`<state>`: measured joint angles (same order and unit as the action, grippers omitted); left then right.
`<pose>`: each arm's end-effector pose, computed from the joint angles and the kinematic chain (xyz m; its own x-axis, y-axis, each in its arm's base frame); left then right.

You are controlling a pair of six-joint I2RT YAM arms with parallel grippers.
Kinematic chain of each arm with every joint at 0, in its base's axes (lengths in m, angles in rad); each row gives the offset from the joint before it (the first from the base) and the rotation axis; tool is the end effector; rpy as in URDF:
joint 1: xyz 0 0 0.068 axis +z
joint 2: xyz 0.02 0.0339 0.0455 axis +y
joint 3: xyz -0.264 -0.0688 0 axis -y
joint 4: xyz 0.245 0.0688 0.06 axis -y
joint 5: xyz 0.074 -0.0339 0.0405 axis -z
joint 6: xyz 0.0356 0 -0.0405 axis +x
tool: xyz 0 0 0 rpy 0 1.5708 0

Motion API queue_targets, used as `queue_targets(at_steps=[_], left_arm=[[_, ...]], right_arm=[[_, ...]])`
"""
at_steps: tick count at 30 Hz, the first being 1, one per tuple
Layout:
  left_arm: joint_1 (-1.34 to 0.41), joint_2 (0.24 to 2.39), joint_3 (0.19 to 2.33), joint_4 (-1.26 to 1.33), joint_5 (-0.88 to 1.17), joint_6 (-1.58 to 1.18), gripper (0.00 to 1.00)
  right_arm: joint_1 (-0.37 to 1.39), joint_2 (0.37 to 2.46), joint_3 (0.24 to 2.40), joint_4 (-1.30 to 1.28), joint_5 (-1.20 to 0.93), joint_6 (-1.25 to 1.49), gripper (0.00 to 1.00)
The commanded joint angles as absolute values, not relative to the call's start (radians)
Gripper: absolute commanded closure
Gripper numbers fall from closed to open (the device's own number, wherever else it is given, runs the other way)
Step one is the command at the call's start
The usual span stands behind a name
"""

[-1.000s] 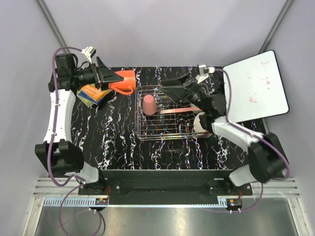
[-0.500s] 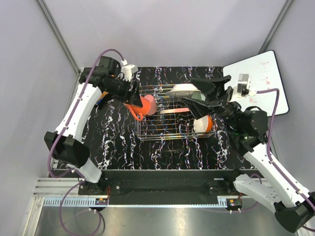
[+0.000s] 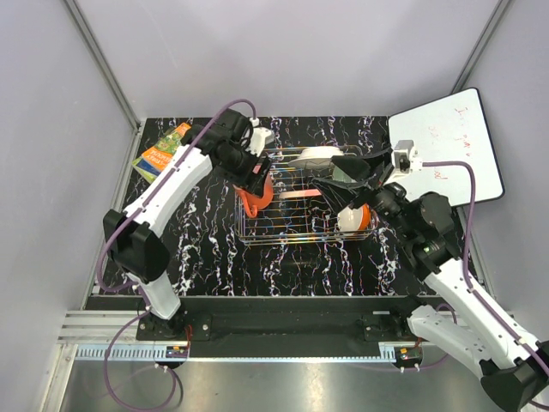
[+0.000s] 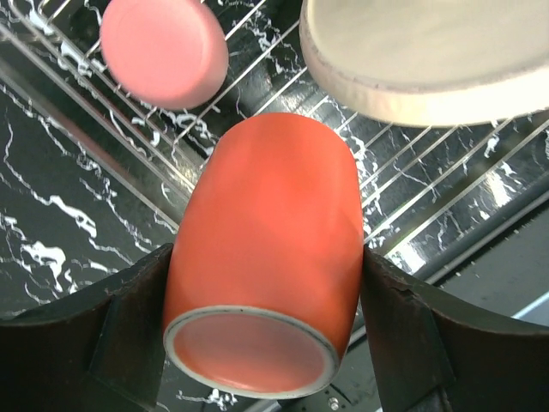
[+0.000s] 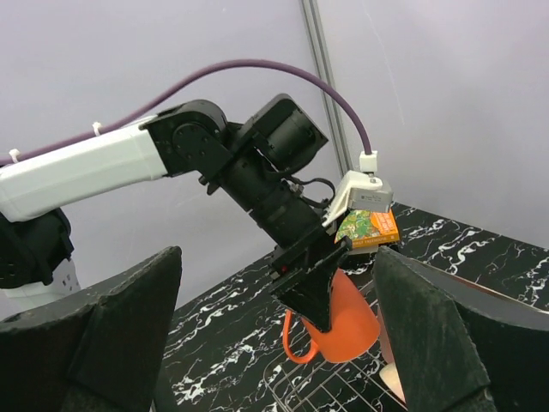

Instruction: Load the mixed dishes into the dish rack

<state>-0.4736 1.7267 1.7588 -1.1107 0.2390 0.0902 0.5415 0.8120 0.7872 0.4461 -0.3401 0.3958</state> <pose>0.3123 -0.1695 0.3464 -0.7322 0.4736 -0.4894 0.6111 0.7741 -0.1652 0.1506 0.1045 0.4030 0.0354 0.4455 -0.8946 -0.8241 0.5194 0.2260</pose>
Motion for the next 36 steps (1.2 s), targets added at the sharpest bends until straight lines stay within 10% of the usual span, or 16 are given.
queue_targets(at_steps=[1,36], left_arm=[[-0.485,1.723,1.74,-0.994,0.18,0.097,1.0],[-0.638,1.758,1.413,-0.776,-0.035,0.138,1.0]], right_arm=[[0.545,0.759,0.773,0.43,-0.29,0.377,0.0],[0.545,0.721,0.718,0.393,-0.262,0.405,0.0]])
